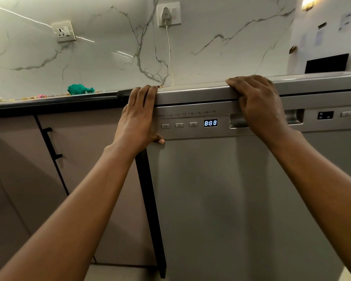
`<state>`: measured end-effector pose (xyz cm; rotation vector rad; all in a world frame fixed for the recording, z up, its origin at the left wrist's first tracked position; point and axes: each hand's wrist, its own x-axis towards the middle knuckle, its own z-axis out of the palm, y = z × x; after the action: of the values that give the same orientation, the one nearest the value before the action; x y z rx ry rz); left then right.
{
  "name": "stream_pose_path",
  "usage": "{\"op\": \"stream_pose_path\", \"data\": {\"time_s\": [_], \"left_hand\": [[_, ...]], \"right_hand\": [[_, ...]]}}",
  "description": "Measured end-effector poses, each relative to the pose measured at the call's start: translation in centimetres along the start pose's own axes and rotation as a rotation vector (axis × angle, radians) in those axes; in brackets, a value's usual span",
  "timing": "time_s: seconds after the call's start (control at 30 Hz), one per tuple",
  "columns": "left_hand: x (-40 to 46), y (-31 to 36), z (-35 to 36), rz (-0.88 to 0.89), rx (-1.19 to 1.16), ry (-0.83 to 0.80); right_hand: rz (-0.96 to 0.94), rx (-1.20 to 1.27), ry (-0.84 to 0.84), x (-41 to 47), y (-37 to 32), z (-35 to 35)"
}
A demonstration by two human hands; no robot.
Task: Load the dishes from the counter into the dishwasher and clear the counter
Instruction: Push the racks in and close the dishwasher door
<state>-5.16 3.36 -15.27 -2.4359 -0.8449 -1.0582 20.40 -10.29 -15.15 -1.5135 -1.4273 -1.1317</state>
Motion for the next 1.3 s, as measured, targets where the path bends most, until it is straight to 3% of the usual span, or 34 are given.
{"op": "stream_pose_path", "data": {"time_s": [0.8, 0.93, 1.17, 1.3], "left_hand": [[0.1, -0.2, 0.3, 0.005, -0.028, 0.011], [0.2, -0.7, 0.1, 0.007, -0.193, -0.012], [0.6, -1.0, 2.6, 0.021, -0.355, 0.373], [1.2, -0.9, 3.5, -0.007, -0.355, 0.472]], "right_hand": [[0.054, 0.011, 0.043, -0.2, -0.7, 0.7], [0.097, 0.041, 0.079, -0.1, -1.2, 0.9], [0.140, 0.112, 0.128, -0.4, -1.4, 0.9], [0.148, 0.113, 0.125, -0.4, -1.5, 0.9]]}}
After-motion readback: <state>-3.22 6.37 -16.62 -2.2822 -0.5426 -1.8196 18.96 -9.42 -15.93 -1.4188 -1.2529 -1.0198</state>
